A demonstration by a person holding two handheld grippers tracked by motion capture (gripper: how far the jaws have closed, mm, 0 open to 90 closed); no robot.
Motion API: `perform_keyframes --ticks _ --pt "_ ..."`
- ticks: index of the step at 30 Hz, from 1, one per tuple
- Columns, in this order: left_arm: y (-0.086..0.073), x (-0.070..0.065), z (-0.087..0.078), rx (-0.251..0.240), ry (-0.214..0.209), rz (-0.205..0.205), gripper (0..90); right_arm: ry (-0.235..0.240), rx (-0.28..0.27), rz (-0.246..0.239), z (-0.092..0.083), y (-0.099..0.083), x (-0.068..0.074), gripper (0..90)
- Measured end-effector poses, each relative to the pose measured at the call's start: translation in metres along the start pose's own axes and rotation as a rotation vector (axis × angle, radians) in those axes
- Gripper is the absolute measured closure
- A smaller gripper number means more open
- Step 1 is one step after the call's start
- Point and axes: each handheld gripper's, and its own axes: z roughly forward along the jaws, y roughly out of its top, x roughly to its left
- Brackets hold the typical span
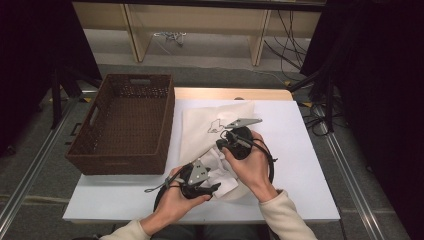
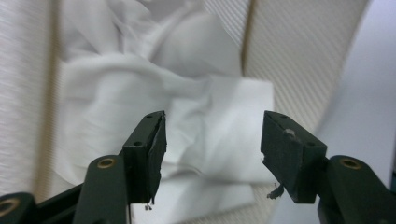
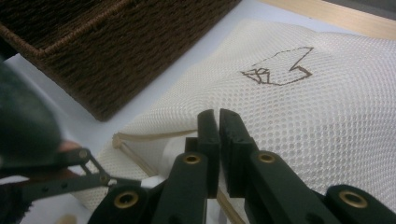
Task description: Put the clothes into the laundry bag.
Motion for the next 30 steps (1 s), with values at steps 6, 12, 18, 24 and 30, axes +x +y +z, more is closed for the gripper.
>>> perform_keyframes --ticks 6,12,18,24,30 --pt "-0.010 -0.007 0.018 0.100 -0.014 0.051 35.6 0.001 -0.025 -0.049 0.002 0.000 -0.002 88.5" --pt "-0.010 -0.003 0.026 0.138 -0.011 0.030 35.9 0.007 -0.010 -0.006 0.002 0.000 -0.001 88.5" --pt "-0.008 0.003 0.029 0.152 -0.021 -0.017 47.9 0.000 -0.024 -0.052 0.002 0.000 -0.002 88.5" --pt "-0.004 0.011 0.029 0.159 -0.019 -0.039 63.5 -0.007 -0.015 -0.018 0.001 0.000 0.000 88.5" --pt "-0.004 0.015 0.031 0.163 -0.021 -0.080 74.0 0.013 -0.020 -0.040 0.003 0.000 -0.002 88.5"
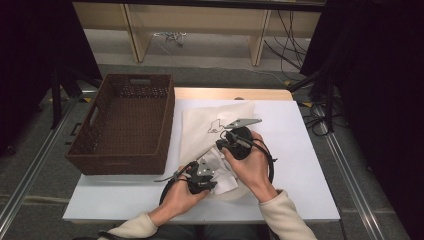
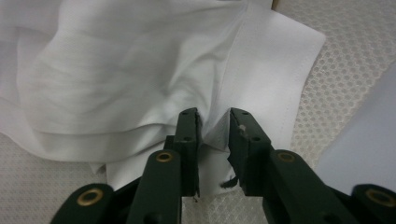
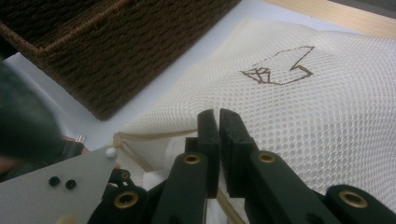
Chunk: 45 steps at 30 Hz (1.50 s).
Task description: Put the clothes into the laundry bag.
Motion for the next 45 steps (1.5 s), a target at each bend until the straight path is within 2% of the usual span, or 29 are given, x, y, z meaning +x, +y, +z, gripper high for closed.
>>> perform_keyframes --ticks 4,6,7,10,12,14,15,16,17,20,21,22,23,26,28,30,31,33,35,36,37,39,40,41,43,44,45 --pt "0.001 0.000 0.001 0.007 0.007 0.012 77.4 -0.001 0.018 0.020 -0.001 0.000 0.002 88.5" --pt "0.002 0.000 0.001 0.005 0.006 -0.001 79.0 -0.003 0.016 0.016 -0.001 0.000 0.002 88.5" --pt "0.002 0.000 0.001 0.007 0.007 -0.003 79.7 -0.005 0.028 0.041 -0.002 0.000 0.004 88.5" --pt "0.002 -0.001 0.001 -0.001 0.010 0.003 83.7 -0.008 0.032 0.049 -0.002 0.000 0.004 88.5" --pt "0.003 -0.001 0.001 -0.001 0.008 0.017 85.5 -0.012 0.029 0.042 -0.002 0.000 0.004 88.5" --pt "0.004 -0.001 0.001 -0.009 0.007 0.004 86.1 -0.012 0.029 0.043 -0.002 0.000 0.004 88.5" --pt "0.005 -0.001 0.001 -0.015 -0.001 0.000 86.2 -0.011 0.023 0.028 -0.001 0.000 0.003 88.5" --pt "0.005 -0.001 0.000 -0.024 0.002 -0.003 86.3 -0.009 0.030 0.046 -0.002 0.000 0.004 88.5" --pt "0.006 -0.001 0.000 -0.034 0.003 0.001 86.4 -0.007 0.025 0.041 -0.002 0.000 0.004 88.5" --pt "0.010 0.000 0.000 -0.054 0.016 0.004 86.4 -0.006 0.005 0.015 -0.001 0.000 0.002 88.5" --pt "0.011 0.001 0.001 -0.056 0.019 0.003 86.4 -0.008 0.007 0.020 -0.001 0.000 0.003 88.5" --pt "0.012 0.001 0.003 -0.078 0.029 -0.019 86.4 -0.007 0.002 0.003 -0.001 0.000 0.002 88.5" --pt "0.012 0.002 0.005 -0.081 0.033 -0.022 86.4 -0.006 -0.003 -0.018 0.000 0.000 0.001 88.5" --pt "0.015 0.003 0.010 -0.088 0.040 -0.028 86.3 -0.007 0.013 0.008 -0.002 0.000 0.003 88.5" --pt "0.017 0.003 0.012 -0.095 0.057 -0.027 86.3 -0.007 0.000 -0.011 -0.001 0.000 0.002 88.6" --pt "0.019 0.004 0.016 -0.112 0.074 -0.021 86.3 -0.009 -0.002 -0.011 -0.001 0.000 0.001 88.5" --pt "0.020 0.005 0.018 -0.113 0.083 -0.024 86.3 -0.008 0.021 0.046 -0.002 0.000 0.005 88.5" --pt "0.023 0.008 0.021 -0.120 0.108 -0.023 86.2 -0.008 0.019 0.046 -0.002 0.000 0.005 88.5" --pt "0.023 0.008 0.023 -0.126 0.111 -0.026 86.2 -0.008 0.005 0.007 -0.001 0.000 0.002 88.5" --pt "0.024 0.007 0.026 -0.153 0.127 -0.047 86.2 -0.007 0.008 0.018 -0.002 0.000 0.003 88.5" --pt "0.025 0.007 0.027 -0.154 0.126 -0.048 86.2 -0.009 0.004 0.011 -0.001 0.000 0.002 88.5" --pt "0.026 0.010 0.029 -0.143 0.127 -0.027 86.1 -0.011 0.005 0.011 -0.001 0.000 0.001 88.6" --pt "0.027 0.013 0.028 -0.122 0.141 0.003 86.1 -0.009 0.008 0.036 -0.001 0.000 0.003 88.6" --pt "0.028 0.014 0.028 -0.118 0.158 0.018 86.0 -0.007 0.007 0.035 -0.001 0.000 0.002 88.6" --pt "0.030 0.017 0.030 -0.106 0.158 0.014 85.9 -0.005 0.011 0.040 -0.002 0.000 0.003 88.5" --pt "0.030 0.016 0.033 -0.119 0.171 0.012 85.8 -0.009 0.007 0.038 -0.001 0.000 0.003 88.6" --pt "0.031 0.018 0.032 -0.108 0.197 0.026 85.8 -0.009 0.008 0.038 -0.001 0.000 0.003 88.5"
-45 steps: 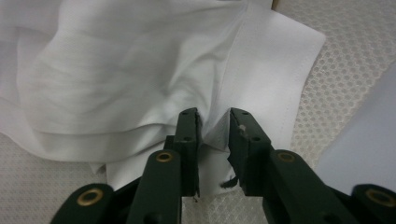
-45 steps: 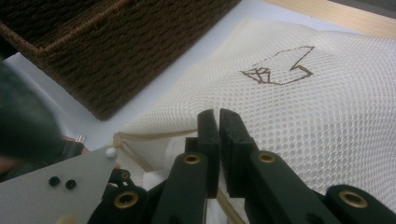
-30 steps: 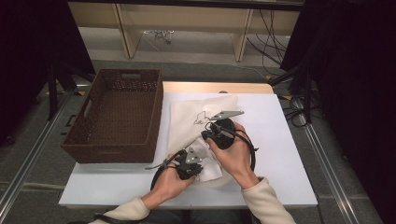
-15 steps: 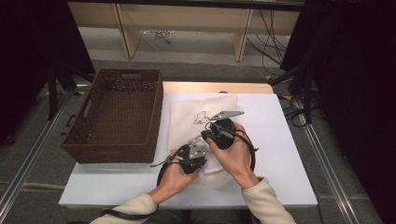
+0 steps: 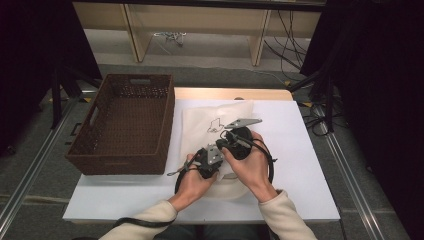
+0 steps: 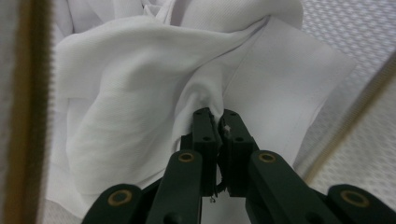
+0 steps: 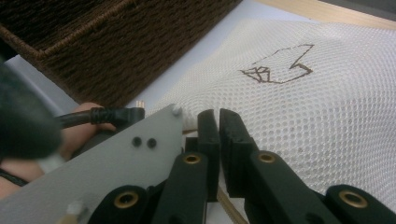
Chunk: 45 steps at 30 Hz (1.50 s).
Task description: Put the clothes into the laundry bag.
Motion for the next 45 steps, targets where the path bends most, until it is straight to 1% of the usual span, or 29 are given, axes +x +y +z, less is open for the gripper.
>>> perform_keyframes --ticks 2,5,7,8,9,10,11,12,13,14,15,16,17,18,19,21,22,23,26,31,34,35,36,38,39,40,41,42,45 --pt "0.000 -0.002 0.003 -0.001 -0.018 -0.011 85.3 -0.012 0.002 0.000 0.000 0.000 0.000 88.6" --pt "0.000 -0.002 0.003 -0.011 -0.008 -0.004 84.0 0.008 0.004 0.011 0.000 0.000 -0.001 88.5" --pt "-0.002 -0.002 0.002 -0.027 -0.007 -0.008 81.0 -0.005 0.010 0.007 -0.001 0.000 -0.001 88.6" --pt "-0.004 -0.003 0.000 -0.018 -0.032 -0.012 78.9 -0.005 0.006 0.003 -0.001 0.000 -0.002 88.6" --pt "-0.004 -0.002 -0.001 -0.021 -0.026 -0.006 76.4 -0.006 0.006 0.004 -0.001 0.000 -0.002 88.5" --pt "-0.007 -0.005 -0.002 -0.066 -0.029 -0.051 73.9 -0.006 0.008 0.014 -0.002 0.000 -0.001 88.6" --pt "-0.008 -0.004 -0.004 -0.053 -0.029 -0.035 69.4 -0.004 0.007 0.004 -0.001 0.000 -0.002 88.5" --pt "-0.010 -0.004 -0.006 -0.061 -0.022 -0.040 67.5 -0.003 0.007 0.004 -0.001 0.000 -0.002 88.5" --pt "-0.011 -0.006 -0.006 -0.088 -0.028 -0.067 65.2 -0.004 0.007 -0.009 -0.001 0.000 -0.002 88.5" --pt "-0.012 -0.005 -0.010 -0.076 -0.047 -0.055 63.8 -0.002 0.007 -0.004 -0.001 0.000 -0.002 88.5" --pt "-0.014 -0.006 -0.011 -0.090 -0.039 -0.056 61.7 0.003 0.002 0.018 0.001 -0.001 0.000 88.5" --pt "-0.014 -0.005 -0.016 -0.069 -0.053 -0.037 60.5 0.003 0.006 0.017 0.001 -0.001 0.001 88.5" --pt "-0.015 -0.007 -0.019 -0.082 -0.052 -0.041 59.0 0.003 -0.004 -0.021 0.001 0.000 -0.002 88.5" --pt "-0.016 -0.008 -0.022 -0.096 -0.057 -0.043 57.7 0.000 -0.008 -0.030 0.001 0.000 -0.002 88.5" --pt "-0.016 -0.004 -0.027 -0.049 -0.061 0.022 56.7 0.009 0.010 0.008 0.000 0.000 -0.001 88.5" --pt "-0.017 -0.007 -0.032 -0.067 -0.073 0.013 54.5 -0.006 0.008 -0.008 -0.001 0.000 -0.001 88.5" --pt "-0.017 -0.008 -0.035 -0.059 -0.073 0.029 53.7 0.000 0.010 0.001 0.000 0.000 -0.001 88.5" --pt "-0.019 -0.013 -0.037 -0.073 -0.076 0.033 52.9 -0.007 -0.002 0.014 0.001 -0.001 0.000 88.5" --pt "-0.022 -0.023 -0.041 -0.048 -0.119 0.074 49.3 0.006 0.006 0.006 0.000 0.000 -0.001 88.5" --pt "-0.025 -0.031 -0.037 0.010 -0.135 0.149 46.0 0.001 0.002 -0.017 0.001 0.000 -0.001 88.4" --pt "-0.029 -0.029 -0.032 0.032 -0.136 0.167 48.5 0.001 0.002 -0.017 0.000 0.000 -0.001 88.4" --pt "-0.029 -0.028 -0.031 0.032 -0.130 0.168 49.3 -0.006 0.004 0.011 0.000 0.000 0.001 88.4" --pt "-0.028 -0.027 -0.031 0.035 -0.123 0.168 50.5 0.006 0.009 0.008 0.000 0.000 -0.001 88.4" --pt "-0.026 -0.025 -0.029 0.036 -0.125 0.177 56.9 -0.005 0.006 0.013 0.000 -0.001 0.000 88.3" --pt "-0.025 -0.023 -0.028 0.042 -0.122 0.178 59.7 -0.002 0.005 -0.022 0.000 0.000 -0.002 88.3" --pt "-0.025 -0.027 -0.024 -0.004 -0.106 0.117 62.4 -0.004 0.004 -0.023 0.001 0.000 -0.001 88.3" --pt "-0.024 -0.024 -0.026 0.020 -0.091 0.154 66.1 -0.004 0.005 -0.023 0.001 0.000 -0.001 88.3" --pt "-0.022 -0.022 -0.025 0.034 -0.095 0.167 68.0 -0.004 0.005 -0.023 0.001 0.000 -0.001 88.3" --pt "-0.020 -0.022 -0.024 0.028 -0.101 0.154 78.6 -0.003 0.006 -0.023 0.001 0.000 -0.002 88.3"
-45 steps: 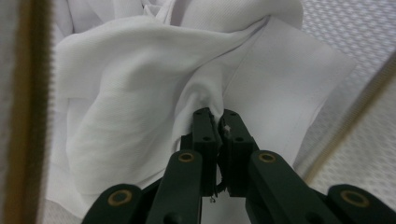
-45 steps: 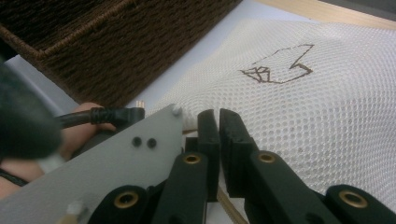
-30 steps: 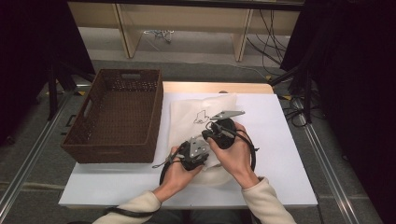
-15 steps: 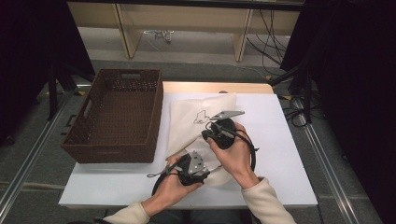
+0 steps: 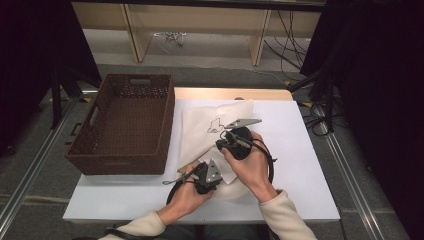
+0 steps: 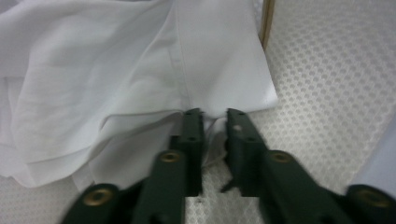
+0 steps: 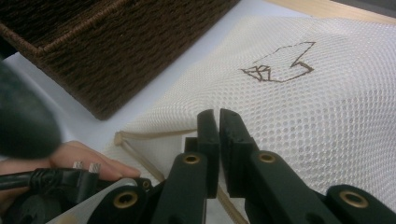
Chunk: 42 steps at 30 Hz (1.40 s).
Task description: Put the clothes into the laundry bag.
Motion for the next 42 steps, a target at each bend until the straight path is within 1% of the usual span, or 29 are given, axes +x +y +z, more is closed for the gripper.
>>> perform_keyframes --ticks 2,3,4,6,7,9,10,11,14,15,17,18,21,22,24,26,27,28,29,30,31,32,33,34,35,36,39,41,42 --pt "0.001 0.001 0.002 0.008 0.000 -0.008 83.8 0.004 0.001 0.000 0.000 0.000 0.000 88.3" --pt "0.002 0.001 0.002 0.012 -0.003 -0.009 85.3 0.003 0.013 0.024 0.000 0.000 0.001 88.3" --pt "0.003 0.002 0.002 0.012 -0.005 -0.009 86.5 0.005 0.013 0.022 0.000 0.000 0.001 88.3" --pt "0.004 0.002 0.002 0.006 -0.003 -0.018 88.1 0.002 0.010 0.020 0.000 0.000 0.001 88.2" --pt "0.005 0.002 0.001 -0.001 -0.004 -0.021 88.4 0.002 0.002 0.001 0.000 0.000 0.000 88.3" --pt "0.007 0.002 0.002 -0.027 -0.002 -0.044 88.6 0.002 0.002 0.002 0.000 0.000 0.000 88.3" --pt "0.009 0.003 0.003 -0.011 -0.040 -0.037 88.7 0.005 -0.003 -0.009 0.001 0.000 -0.001 88.3" --pt "0.010 0.004 0.004 -0.022 -0.029 -0.041 88.7 0.003 -0.009 -0.019 0.001 0.000 -0.001 88.3" --pt "0.013 0.006 0.008 -0.039 -0.023 -0.058 88.7 0.003 0.012 0.024 0.000 0.000 0.001 88.3" --pt "0.014 0.006 0.010 -0.040 -0.015 -0.056 88.7 0.004 0.004 0.003 0.000 0.000 0.000 88.2" --pt "0.016 0.008 0.014 -0.038 -0.023 -0.059 88.7 0.007 0.005 0.005 0.000 0.000 0.000 88.2" --pt "0.017 0.008 0.016 -0.048 -0.002 -0.069 88.7 0.008 0.005 0.006 0.000 0.000 0.000 88.2" --pt "0.019 0.012 0.023 -0.045 0.006 -0.078 88.7 0.007 0.000 0.024 0.000 0.000 0.000 88.3" --pt "0.019 0.013 0.024 -0.048 0.000 -0.084 88.6 0.008 0.000 0.011 0.000 0.000 -0.001 88.2" --pt "0.019 0.015 0.028 -0.042 0.004 -0.088 88.6 0.001 0.003 0.014 -0.001 0.000 -0.001 88.4" --pt "0.019 0.017 0.032 -0.040 0.031 -0.068 88.6 -0.005 0.005 0.028 -0.001 0.000 0.000 88.6" --pt "0.019 0.018 0.032 -0.039 0.036 -0.067 88.5 -0.002 0.007 0.043 -0.001 0.000 0.000 88.6" --pt "0.020 0.018 0.033 -0.043 0.027 -0.081 88.5 -0.004 0.005 0.038 -0.001 0.000 -0.001 88.6" --pt "0.020 0.018 0.032 -0.042 0.032 -0.065 88.4 -0.009 0.004 0.042 -0.001 0.000 -0.002 88.6" --pt "0.020 0.016 0.032 -0.059 0.030 -0.078 88.2 -0.006 0.004 0.021 -0.001 0.000 -0.004 88.6" --pt "0.020 0.013 0.034 -0.094 0.035 -0.112 88.1 -0.004 0.004 0.023 -0.001 0.000 -0.004 88.6" --pt "0.018 0.015 0.032 -0.066 0.032 -0.071 87.8 -0.004 0.005 0.023 -0.001 0.000 -0.004 88.6" --pt "0.017 0.016 0.031 -0.045 0.031 -0.061 87.6 -0.004 0.004 0.023 -0.001 0.000 -0.004 88.6" --pt "0.016 0.015 0.034 -0.071 0.032 -0.078 87.2 -0.005 0.005 0.023 -0.001 0.000 -0.004 88.6" --pt "0.015 0.017 0.033 -0.043 0.019 -0.063 86.7 -0.002 0.008 0.041 -0.001 0.000 -0.002 88.6" --pt "0.014 0.016 0.034 -0.056 0.033 -0.068 85.7 -0.012 0.003 0.036 -0.001 -0.001 -0.002 88.7" --pt "0.013 0.015 0.033 -0.047 0.015 -0.060 82.7 -0.004 0.009 0.047 -0.002 0.000 -0.002 88.7" --pt "0.012 0.016 0.032 -0.046 0.022 -0.061 81.2 -0.003 0.004 0.026 -0.001 0.000 -0.003 88.7" --pt "0.011 0.017 0.032 -0.048 0.023 -0.065 80.6 0.000 0.007 0.038 -0.001 0.000 -0.003 88.7"
